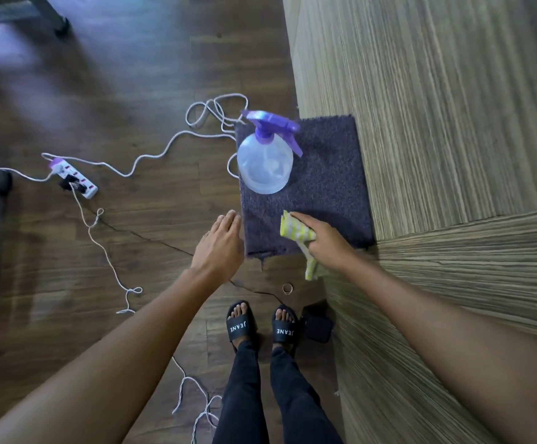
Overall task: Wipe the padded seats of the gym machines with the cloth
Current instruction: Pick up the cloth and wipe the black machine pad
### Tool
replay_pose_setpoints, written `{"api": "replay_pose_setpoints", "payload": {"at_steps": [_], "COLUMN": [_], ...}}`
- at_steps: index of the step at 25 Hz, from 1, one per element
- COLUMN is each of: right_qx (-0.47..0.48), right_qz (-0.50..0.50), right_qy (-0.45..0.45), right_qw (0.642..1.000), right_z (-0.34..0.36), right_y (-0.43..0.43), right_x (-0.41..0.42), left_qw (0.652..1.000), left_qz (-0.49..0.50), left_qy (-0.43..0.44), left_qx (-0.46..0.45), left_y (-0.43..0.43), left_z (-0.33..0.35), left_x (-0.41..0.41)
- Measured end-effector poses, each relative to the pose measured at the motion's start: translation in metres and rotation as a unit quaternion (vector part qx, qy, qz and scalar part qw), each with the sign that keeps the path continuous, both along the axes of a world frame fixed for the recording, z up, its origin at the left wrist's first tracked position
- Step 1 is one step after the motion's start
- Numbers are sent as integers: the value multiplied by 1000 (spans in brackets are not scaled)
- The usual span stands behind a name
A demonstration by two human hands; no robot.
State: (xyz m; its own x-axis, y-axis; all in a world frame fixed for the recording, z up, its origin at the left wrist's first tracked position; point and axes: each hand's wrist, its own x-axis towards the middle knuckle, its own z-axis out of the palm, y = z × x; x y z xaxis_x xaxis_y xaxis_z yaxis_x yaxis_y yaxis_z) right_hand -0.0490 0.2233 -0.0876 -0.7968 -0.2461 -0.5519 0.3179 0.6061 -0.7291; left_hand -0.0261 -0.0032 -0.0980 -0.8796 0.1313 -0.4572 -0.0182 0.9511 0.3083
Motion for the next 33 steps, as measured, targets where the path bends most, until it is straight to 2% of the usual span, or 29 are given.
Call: {"api": "replay_pose_setpoints", "payload": {"at_steps": [2, 4, 6, 8, 18, 25, 33], "right_qx": [-119, -229, -303, -329, -285, -281, -279], "right_qz": [-105, -196, -202, -157, -90, -87, -151], "right_qy": [-73, -174, -246, -259, -158, -123, -97], "right_qw": [985, 938, 899, 894, 941, 948, 944], "right_z": [20, 42, 72, 104, 175, 204, 209], "right_y": [-13, -26, -45, -70, -252, -392, -464], "right_x": [4, 4, 0, -7, -88, -152, -250], "left_qw": [1000, 999, 998, 995, 982, 983, 984], "left_qz": [18, 33, 55, 75, 140, 129, 115], "left_qy": [10, 25, 38, 62, 123, 123, 129], "left_qx": [-10, -16, -16, -15, -40, -42, -45], "left_y": [-13, -24, -39, -60, -223, -361, -446], "left_z": [26, 53, 82, 109, 184, 213, 223], "left_x": [-1, -3, -5, -9, -56, -116, -229]}}
